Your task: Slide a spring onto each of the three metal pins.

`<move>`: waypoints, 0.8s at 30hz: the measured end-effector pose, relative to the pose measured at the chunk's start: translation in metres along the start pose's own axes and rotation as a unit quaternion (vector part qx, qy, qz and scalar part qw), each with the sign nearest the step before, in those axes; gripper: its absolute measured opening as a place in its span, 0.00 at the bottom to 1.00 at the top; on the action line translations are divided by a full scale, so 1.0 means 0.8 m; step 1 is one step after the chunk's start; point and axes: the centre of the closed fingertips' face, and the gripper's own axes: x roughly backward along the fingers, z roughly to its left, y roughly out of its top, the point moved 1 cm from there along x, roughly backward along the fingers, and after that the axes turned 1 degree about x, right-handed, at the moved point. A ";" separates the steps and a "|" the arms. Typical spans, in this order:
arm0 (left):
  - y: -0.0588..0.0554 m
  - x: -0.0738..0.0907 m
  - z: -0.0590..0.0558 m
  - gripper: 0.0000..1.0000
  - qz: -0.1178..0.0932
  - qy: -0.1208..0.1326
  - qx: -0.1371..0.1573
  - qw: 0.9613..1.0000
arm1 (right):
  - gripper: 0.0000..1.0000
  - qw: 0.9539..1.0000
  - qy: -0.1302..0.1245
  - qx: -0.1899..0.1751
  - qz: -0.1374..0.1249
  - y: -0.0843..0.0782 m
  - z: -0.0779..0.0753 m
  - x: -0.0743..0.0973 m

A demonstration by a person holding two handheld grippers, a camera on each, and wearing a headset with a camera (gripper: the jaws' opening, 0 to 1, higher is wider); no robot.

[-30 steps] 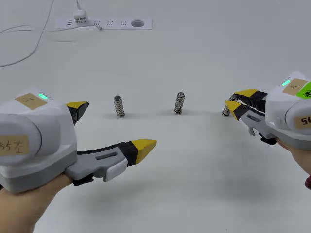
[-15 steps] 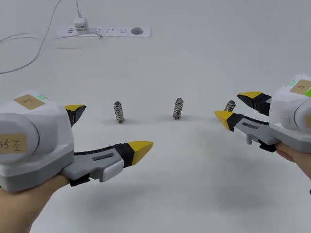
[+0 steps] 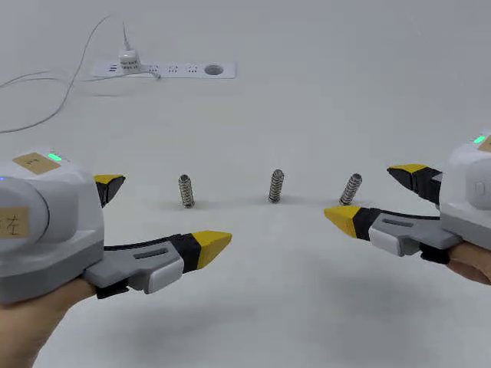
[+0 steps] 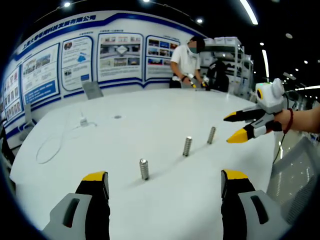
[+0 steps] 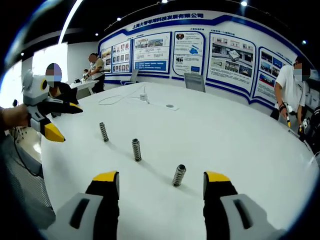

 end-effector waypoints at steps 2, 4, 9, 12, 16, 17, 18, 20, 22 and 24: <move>0.000 0.003 0.000 0.94 0.002 0.001 -0.004 1.000 | 0.70 1.000 0.001 -0.008 0.003 -0.003 0.000 0.004; -0.001 0.007 0.000 0.95 0.004 -0.001 -0.003 1.000 | 0.74 1.000 0.001 -0.014 0.004 -0.006 0.002 0.009; -0.007 0.015 0.000 0.95 0.009 0.001 0.003 1.000 | 0.78 1.000 0.007 -0.021 0.004 -0.008 0.007 0.018; -0.011 0.020 0.000 0.95 0.010 0.002 0.009 1.000 | 0.81 1.000 0.011 -0.029 0.005 -0.011 0.011 0.023; -0.018 0.027 -0.002 0.96 0.015 0.001 0.012 1.000 | 0.84 0.999 0.018 -0.035 0.013 -0.018 0.017 0.030; -0.020 0.029 -0.002 0.96 0.015 0.002 0.013 1.000 | 0.84 0.999 0.018 -0.035 0.013 -0.019 0.018 0.031; -0.021 0.030 -0.002 0.96 0.016 0.002 0.013 1.000 | 0.85 0.999 0.018 -0.036 0.013 -0.020 0.019 0.033; -0.024 0.032 -0.001 0.96 0.017 0.004 0.015 1.000 | 0.85 0.999 0.019 -0.037 0.014 -0.022 0.020 0.036; -0.025 0.035 -0.002 0.96 0.015 0.004 0.019 1.000 | 0.86 0.999 0.020 -0.037 0.013 -0.023 0.022 0.040; -0.027 0.038 -0.004 0.96 0.016 0.004 0.018 1.000 | 0.87 0.999 0.021 -0.037 0.012 -0.024 0.025 0.044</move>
